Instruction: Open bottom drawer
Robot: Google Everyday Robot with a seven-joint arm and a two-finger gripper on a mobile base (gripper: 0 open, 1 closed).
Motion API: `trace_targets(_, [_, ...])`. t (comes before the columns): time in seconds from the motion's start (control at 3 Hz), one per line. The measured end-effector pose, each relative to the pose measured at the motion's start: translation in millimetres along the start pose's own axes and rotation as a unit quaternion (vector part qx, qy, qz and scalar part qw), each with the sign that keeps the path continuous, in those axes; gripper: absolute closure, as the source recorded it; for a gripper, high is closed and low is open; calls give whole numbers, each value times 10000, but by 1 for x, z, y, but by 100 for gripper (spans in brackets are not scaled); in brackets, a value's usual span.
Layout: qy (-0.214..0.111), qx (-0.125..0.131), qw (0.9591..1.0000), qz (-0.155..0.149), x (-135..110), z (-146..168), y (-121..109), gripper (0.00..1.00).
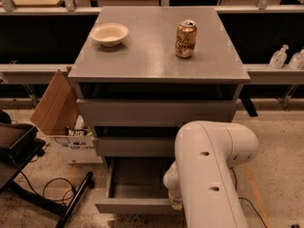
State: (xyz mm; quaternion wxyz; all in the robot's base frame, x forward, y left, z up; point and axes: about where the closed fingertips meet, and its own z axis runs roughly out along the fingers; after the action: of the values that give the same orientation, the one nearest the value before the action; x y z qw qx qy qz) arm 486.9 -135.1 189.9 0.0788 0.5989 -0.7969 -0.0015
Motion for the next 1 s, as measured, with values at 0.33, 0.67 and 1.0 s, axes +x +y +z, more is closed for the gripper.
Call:
trace_targets(0.33, [69, -116, 9999, 11, 6, 3, 12, 82])
trace_targets(0.67, [72, -122, 9999, 11, 6, 3, 12, 51])
trace_targets(1.0, [72, -122, 9999, 11, 6, 3, 12, 28])
